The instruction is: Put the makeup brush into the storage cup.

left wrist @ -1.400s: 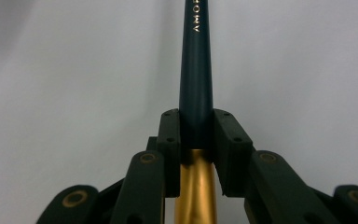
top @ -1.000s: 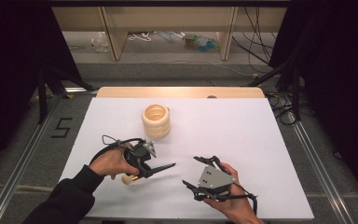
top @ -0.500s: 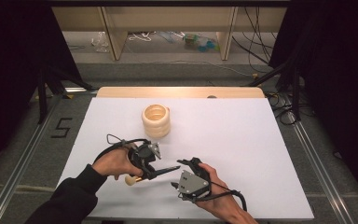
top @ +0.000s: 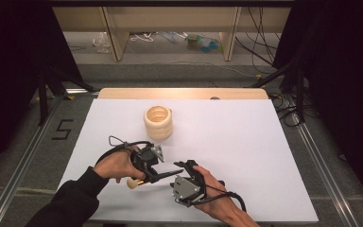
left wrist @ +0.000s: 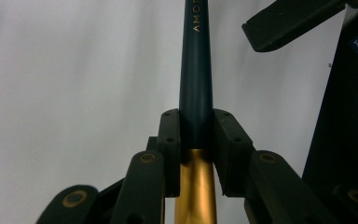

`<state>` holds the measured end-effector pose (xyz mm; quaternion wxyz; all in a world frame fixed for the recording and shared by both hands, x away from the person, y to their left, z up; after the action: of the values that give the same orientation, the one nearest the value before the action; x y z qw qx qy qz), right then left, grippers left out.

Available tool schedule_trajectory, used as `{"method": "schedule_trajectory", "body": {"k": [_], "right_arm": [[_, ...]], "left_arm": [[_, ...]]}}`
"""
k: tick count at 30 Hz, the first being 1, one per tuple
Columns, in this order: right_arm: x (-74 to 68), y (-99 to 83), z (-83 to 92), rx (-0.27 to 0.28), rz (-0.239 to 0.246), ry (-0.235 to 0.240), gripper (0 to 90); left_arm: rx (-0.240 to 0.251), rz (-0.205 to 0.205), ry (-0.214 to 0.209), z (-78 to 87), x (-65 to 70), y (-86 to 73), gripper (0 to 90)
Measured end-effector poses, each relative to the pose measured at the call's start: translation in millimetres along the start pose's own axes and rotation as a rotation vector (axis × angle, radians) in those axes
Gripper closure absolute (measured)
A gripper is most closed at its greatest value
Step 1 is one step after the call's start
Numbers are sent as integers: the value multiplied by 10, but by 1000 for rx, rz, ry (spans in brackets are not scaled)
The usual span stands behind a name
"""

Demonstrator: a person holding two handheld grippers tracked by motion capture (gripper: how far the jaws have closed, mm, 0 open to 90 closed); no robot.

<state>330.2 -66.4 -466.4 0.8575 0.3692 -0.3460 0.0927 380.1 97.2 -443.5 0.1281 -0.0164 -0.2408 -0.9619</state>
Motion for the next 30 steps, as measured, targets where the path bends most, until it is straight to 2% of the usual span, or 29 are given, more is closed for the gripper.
{"method": "schedule_trajectory", "body": {"k": [3,4,5,6,8,9,10,11,12,13,16,17,18,19,20,22,23,24,25,26,27,28,29,30], "right_arm": [[-16,9,-32,-4,17,6,355],[-48,6,-33,-23,-8,-3,363],[-72,12,-39,-36,-16,8,373],[-44,27,-53,-27,38,-7,390],[-82,38,-64,-46,28,-7,402],[-94,57,-83,-50,53,-2,425],[-94,57,-83,-50,53,-2,425],[-97,75,-101,-63,83,-18,442],[-106,78,-109,-68,81,-14,458],[-101,85,-115,-68,104,-11,466],[-123,84,-117,-85,109,4,485],[-115,92,-124,-79,134,4,490],[-112,101,-119,-84,140,-24,500],[-111,114,-127,-80,165,-8,514],[-111,114,-127,-80,165,-8,514],[-127,119,-121,-94,155,-25,533],[-127,119,-127,-96,163,-28,541],[-120,125,-132,-98,193,-32,550],[-126,126,-127,-107,185,-47,560],[-117,132,-133,-105,198,-39,568],[-116,135,-140,-98,191,-24,577],[-96,140,-147,-88,226,-20,588],[-129,145,-143,-103,186,-21,609],[-129,145,-143,-103,186,-21,609]], "left_arm": [[-3,-2,-3,5,11,6,739],[1,3,-4,5,23,12,739],[-9,-5,-6,12,28,19,740],[-9,-10,-6,13,32,25,740],[0,-9,-8,15,45,38,739],[-2,-7,-6,21,50,47,739],[-2,-7,-6,21,50,47,739],[-5,-11,-2,25,51,51,739],[-5,-9,-1,31,62,60,739],[-5,-9,-1,31,62,60,739],[-2,-6,1,39,73,72,739],[-2,-7,2,40,75,75,740],[-2,-7,2,41,78,79,739],[-4,-10,4,41,82,83,740],[-4,-10,4,41,82,83,740],[-5,-11,6,43,84,88,739],[-5,-11,5,42,86,90,740],[-5,-11,5,42,87,91,740],[-3,-11,4,41,90,94,739],[-3,-10,3,41,93,96,739],[-3,-12,2,42,95,99,740],[-4,-12,2,43,96,101,739],[-6,-14,0,44,98,103,740],[-6,-14,0,44,98,103,739]]}}
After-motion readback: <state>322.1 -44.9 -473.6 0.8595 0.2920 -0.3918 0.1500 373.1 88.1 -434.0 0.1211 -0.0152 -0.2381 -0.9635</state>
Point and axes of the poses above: each handheld gripper's, and its own axes: z roughly backward along the jaws, y roughly out of its top, x roughly to its right, the point moved 3 cm from there along -z, roughly forward along the jaws, and after that the axes turned 9 degrees about x, right-handed, at the moved point
